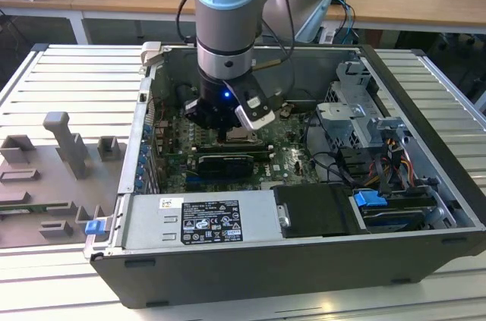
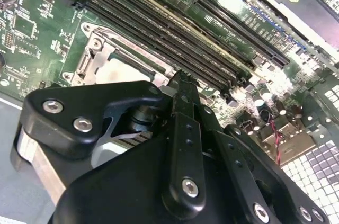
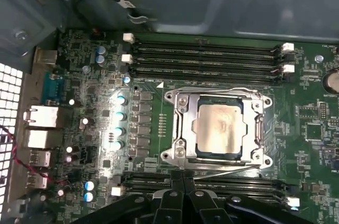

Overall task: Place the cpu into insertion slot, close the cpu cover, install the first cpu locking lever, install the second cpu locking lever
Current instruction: 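Install the second cpu locking lever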

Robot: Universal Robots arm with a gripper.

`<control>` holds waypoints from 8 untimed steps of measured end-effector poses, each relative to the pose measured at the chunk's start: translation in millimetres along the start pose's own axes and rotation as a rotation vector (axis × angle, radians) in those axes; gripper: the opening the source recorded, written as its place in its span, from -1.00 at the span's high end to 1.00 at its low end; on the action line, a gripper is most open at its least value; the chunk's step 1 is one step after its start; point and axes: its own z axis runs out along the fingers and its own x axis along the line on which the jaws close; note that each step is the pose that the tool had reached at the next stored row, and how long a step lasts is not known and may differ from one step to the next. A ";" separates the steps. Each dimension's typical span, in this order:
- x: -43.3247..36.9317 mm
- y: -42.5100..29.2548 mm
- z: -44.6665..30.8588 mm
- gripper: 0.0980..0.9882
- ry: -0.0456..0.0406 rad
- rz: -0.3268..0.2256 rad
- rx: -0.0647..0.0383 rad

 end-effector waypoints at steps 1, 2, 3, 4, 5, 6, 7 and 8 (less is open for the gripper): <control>2.1 -0.7 2.1 0.98 -0.0005 -0.001 -0.009; 2.8 -0.9 3.0 0.98 -0.0006 -0.001 -0.013; 3.0 -1.3 4.4 0.98 -0.0007 -0.002 -0.015; 3.4 -2.3 7.2 0.98 -0.0007 -0.002 -0.017; 3.7 -2.8 8.9 0.98 -0.0006 -0.003 -0.018; 4.0 -3.5 11.5 0.98 -0.0004 -0.005 -0.020; 4.3 -4.3 14.1 0.98 -0.0002 -0.006 -0.021; 4.5 -4.9 15.9 0.98 -0.0001 -0.008 -0.022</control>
